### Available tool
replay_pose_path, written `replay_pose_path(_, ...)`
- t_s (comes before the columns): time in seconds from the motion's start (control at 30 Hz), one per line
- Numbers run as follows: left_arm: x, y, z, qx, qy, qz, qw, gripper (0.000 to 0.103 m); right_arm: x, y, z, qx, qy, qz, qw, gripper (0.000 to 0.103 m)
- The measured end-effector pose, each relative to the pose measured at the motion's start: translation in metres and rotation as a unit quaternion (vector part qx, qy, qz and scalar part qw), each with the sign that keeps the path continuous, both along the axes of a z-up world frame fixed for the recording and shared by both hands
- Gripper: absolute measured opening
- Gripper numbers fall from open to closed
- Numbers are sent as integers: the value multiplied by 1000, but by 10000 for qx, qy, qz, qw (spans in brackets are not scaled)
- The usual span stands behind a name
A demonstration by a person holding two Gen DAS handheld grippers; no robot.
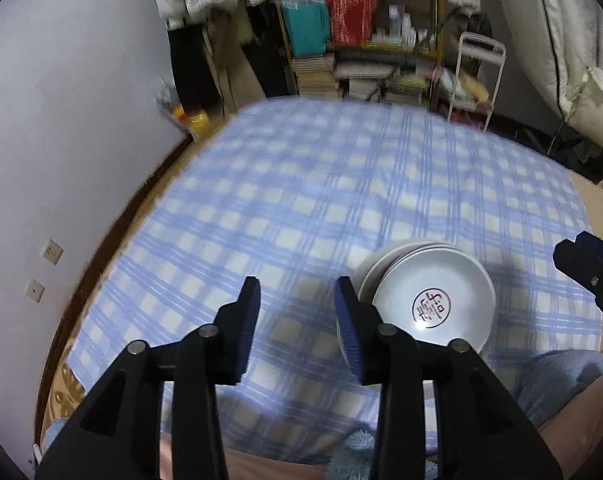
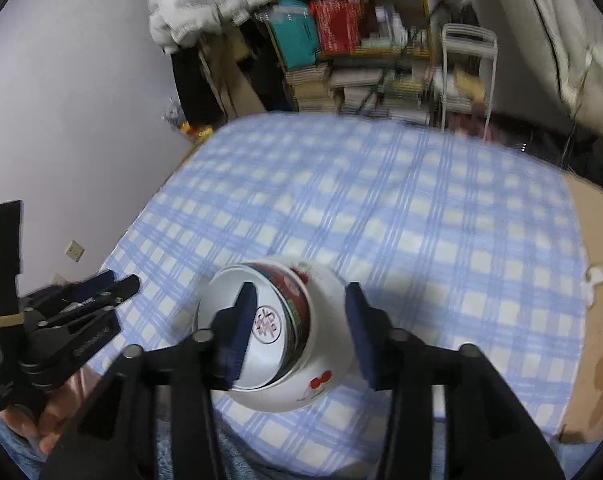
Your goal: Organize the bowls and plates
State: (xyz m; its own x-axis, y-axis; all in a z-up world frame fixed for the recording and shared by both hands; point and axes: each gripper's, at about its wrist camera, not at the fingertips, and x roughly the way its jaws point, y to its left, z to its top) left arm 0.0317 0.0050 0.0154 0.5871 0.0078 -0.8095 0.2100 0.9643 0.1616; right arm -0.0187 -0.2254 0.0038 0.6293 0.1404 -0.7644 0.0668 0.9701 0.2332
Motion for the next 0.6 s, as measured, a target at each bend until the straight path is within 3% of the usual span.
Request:
replay_pose_path(0.07, -9, 6, 10, -78, -193, 9, 9998, 59, -10, 2, 8, -162, -189, -42, 9997, 63)
replay_pose_path(0.23, -40, 15, 32, -55, -1007, -32, 9949, 81, -33, 3, 20, -337, -580, -85, 9977, 81)
replay_pose_path(0.33, -54, 19, 40, -215, -1219, -30, 9923, 87, -44, 4, 27, -440, -844, -135, 9954, 91)
replay_pose_path(0.43, -66, 20, 43, -115, -1516, -57, 9884, 95, -54, 3, 31, -421, -1106, -187, 9928, 103)
replay_pose_path(0.6, -80, 18, 44, -83, -1730, -199, 9847, 98, -65, 4, 27, -533, -1286, -372, 9896, 103)
